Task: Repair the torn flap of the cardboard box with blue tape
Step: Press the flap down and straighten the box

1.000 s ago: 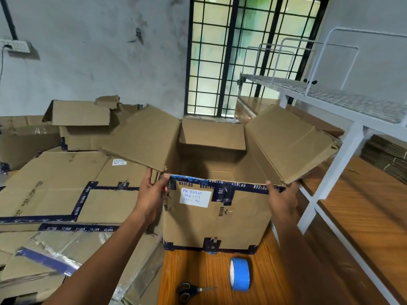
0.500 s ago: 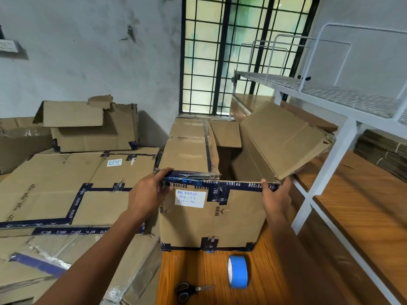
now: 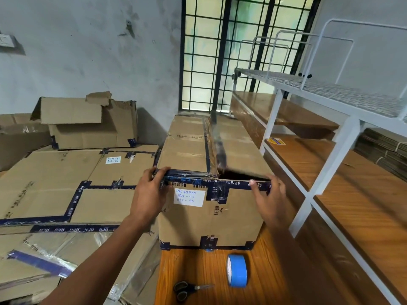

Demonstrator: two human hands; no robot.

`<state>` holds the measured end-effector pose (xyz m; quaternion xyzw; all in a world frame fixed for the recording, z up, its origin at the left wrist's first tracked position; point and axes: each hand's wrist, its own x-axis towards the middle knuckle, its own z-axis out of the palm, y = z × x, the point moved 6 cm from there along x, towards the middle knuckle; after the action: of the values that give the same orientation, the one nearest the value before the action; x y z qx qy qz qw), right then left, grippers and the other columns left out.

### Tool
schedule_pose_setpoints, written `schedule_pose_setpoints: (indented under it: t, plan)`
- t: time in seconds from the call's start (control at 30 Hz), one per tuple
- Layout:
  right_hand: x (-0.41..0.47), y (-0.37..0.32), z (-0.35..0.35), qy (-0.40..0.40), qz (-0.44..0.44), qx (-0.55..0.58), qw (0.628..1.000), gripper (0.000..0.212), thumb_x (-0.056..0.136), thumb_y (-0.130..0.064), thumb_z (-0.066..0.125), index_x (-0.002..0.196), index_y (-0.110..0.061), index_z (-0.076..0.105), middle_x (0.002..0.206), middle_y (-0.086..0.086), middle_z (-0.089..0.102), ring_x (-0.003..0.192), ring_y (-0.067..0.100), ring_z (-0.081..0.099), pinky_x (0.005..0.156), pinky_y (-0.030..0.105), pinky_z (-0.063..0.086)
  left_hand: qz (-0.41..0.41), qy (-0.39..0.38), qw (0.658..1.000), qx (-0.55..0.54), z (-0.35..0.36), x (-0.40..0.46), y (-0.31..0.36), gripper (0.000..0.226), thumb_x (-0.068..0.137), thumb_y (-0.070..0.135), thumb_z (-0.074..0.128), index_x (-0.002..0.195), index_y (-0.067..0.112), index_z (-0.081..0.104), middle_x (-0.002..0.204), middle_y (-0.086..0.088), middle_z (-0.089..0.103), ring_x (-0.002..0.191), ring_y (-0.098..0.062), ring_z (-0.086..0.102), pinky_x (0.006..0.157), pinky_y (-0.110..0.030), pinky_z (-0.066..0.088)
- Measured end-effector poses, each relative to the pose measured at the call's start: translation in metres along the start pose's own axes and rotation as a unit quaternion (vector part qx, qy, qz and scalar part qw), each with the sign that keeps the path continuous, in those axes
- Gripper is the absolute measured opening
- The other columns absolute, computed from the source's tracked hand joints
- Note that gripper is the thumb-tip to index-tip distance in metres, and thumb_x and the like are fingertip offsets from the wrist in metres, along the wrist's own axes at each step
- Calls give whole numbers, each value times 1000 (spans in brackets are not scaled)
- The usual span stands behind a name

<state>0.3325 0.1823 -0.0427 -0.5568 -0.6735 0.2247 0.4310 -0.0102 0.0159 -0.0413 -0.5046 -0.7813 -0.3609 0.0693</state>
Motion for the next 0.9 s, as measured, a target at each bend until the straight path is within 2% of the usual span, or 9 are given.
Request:
schedule_pose_setpoints:
  t: [0.07,0.2,0.47,0.6,0.77,0.9]
  plan:
    - [-5,0,1,-16,-26,-47,998,72,89,-61,75,149,-31,47,158,7,42,137,29,52,95,37,43,1,2,1000,3,1,-1,-1,65,101,27,74,159,35,46,162,-12,43,141,-38,53,109,-53,56]
    - [-1,5,3,-23,-21,-52,998,76,84,-63,78,146,-33,47,157,8,43,136,32,54,92,38,44,4,4,1000,9,5,-1,-4,66,101,29,73,160,35,45,161,-13,43,141,-38,53,110,-54,56]
    - [13,17,2,-24,-7,-16,1000,74,82,-65,78,142,-38,46,153,4,41,132,30,54,98,50,55,16,22,999,27,11,2,10,65,99,24,76,158,30,50,157,-18,50,135,-41,59,106,-54,59]
    - [33,22,-5,-47,12,-20,999,75,81,-63,80,142,-35,47,149,8,42,129,31,55,99,50,52,14,20,999,43,19,11,28,62,100,24,74,156,28,51,152,-19,54,126,-42,64,99,-55,62]
    - [51,22,-6,-73,28,-69,995,77,86,-66,74,147,-33,42,153,14,38,135,39,51,105,57,48,6,-10,998,66,24,23,45,58,99,27,74,151,29,49,142,-20,56,116,-43,67,93,-55,63]
    - [61,20,-6,-85,33,-93,991,77,86,-68,72,147,-32,41,151,16,40,133,42,53,102,55,49,8,-28,995,95,23,29,55,49,101,25,72,144,25,49,131,-20,57,103,-42,69,85,-52,64]
